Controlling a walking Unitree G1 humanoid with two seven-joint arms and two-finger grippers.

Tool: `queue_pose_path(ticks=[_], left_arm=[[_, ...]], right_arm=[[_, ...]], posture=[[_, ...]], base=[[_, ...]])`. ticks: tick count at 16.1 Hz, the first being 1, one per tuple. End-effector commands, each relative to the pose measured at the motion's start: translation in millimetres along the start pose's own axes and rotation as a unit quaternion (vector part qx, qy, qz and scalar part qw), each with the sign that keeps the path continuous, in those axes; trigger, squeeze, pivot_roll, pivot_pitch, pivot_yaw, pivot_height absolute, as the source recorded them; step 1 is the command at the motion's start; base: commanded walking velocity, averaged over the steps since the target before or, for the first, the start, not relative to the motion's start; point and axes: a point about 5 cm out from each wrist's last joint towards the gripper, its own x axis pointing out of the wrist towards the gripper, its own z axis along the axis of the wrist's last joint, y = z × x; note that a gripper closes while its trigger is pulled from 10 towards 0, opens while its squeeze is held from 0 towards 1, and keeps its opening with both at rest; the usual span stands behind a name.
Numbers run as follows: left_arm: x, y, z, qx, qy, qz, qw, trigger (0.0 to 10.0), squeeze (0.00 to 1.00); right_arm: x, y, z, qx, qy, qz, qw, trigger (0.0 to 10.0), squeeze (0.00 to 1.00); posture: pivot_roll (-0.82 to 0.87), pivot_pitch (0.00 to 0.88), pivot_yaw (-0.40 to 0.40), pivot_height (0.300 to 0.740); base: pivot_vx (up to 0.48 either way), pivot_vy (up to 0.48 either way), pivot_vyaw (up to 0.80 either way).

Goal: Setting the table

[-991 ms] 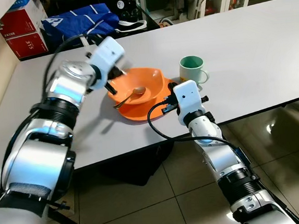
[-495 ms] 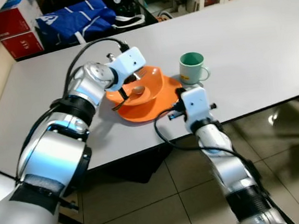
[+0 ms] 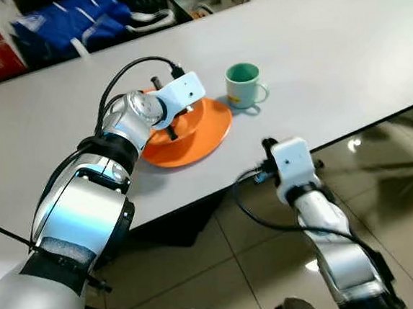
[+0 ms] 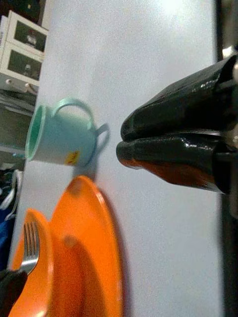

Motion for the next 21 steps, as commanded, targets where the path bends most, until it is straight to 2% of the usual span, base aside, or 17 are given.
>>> queue_pose_path(ticks=[1, 5, 8, 9, 10, 17, 19, 20, 21], left_arm=[[-2.3, 3.3, -14.7, -0.002, 0.024, 0.016, 1.0, 0.0, 0.0], [-4.1, 6.3, -23.5, -0.009, 0.036, 0.034, 0.999, 0.0, 0.0], [-4.9, 9.8, -20.9, -0.009, 0.034, 0.047, 0.998, 0.0, 0.0], [-5.3, 11.7, -18.8, -0.004, 0.034, 0.051, 0.998, 9.7, 0.36], [-5.9, 13.7, -16.7, -0.001, 0.034, 0.055, 0.998, 10.0, 1.0], [-9.8, 26.9, 3.8, 0.024, 0.007, 0.086, 0.996, 10.0, 1.0], [-12.3, 31.7, 3.8, 0.029, 0.007, 0.094, 0.995, 10.0, 1.0], [-14.3, 35.4, 5.7, 0.024, 0.0, 0.099, 0.995, 10.0, 0.47], [-15.5, 37.5, 7.2, 0.021, -0.004, 0.101, 0.995, 10.0, 0.47]], right_arm=[[-4.5, 0.2, 5.3, -0.004, -0.004, 0.007, 1.0, 10.0, 0.0], [-20.9, -11.7, 5.9, -0.013, 0.006, 0.01, 1.0, 10.0, 0.0], [-31.5, -21.4, 1.3, -0.024, 0.026, 0.009, 0.999, 10.0, 0.0], [-34.0, -22.3, 0.2, -0.026, 0.03, 0.009, 0.999, 10.0, 0.0], [-35.1, -22.5, -0.3, -0.027, 0.034, 0.01, 0.999, 10.0, 0.0], [-37.3, -20.1, -2.0, -0.025, 0.046, 0.015, 0.998, 10.0, 0.0], [-36.6, -17.6, -3.3, -0.024, 0.048, 0.017, 0.998, 10.0, 0.0], [-35.3, -16.5, -3.4, -0.023, 0.047, 0.018, 0.998, 10.0, 0.0], [-34.6, -15.9, -3.4, -0.022, 0.047, 0.018, 0.998, 10.0, 0.0]], posture=[[-0.24, 0.173, 0.12, 0.727], [-0.24, 0.189, 0.101, 0.727], [-0.25, 0.193, 0.1, 0.727], [-0.25, 0.193, 0.1, 0.727], [-0.25, 0.189, 0.1, 0.727], [-0.25, 0.168, 0.099, 0.727], [-0.24, 0.162, 0.103, 0.727], [-0.23, 0.156, 0.103, 0.727], [-0.23, 0.156, 0.103, 0.727]], base=[[0.0, 0.0, 0.0], [0.0, 0.0, 0.0], [0.0, 0.0, 0.0], [0.0, 0.0, 0.0], [0.0, 0.0, 0.0], [0.0, 0.0, 0.0], [0.0, 0.0, 0.0], [0.0, 0.0, 0.0], [0.0, 0.0, 0.0]])
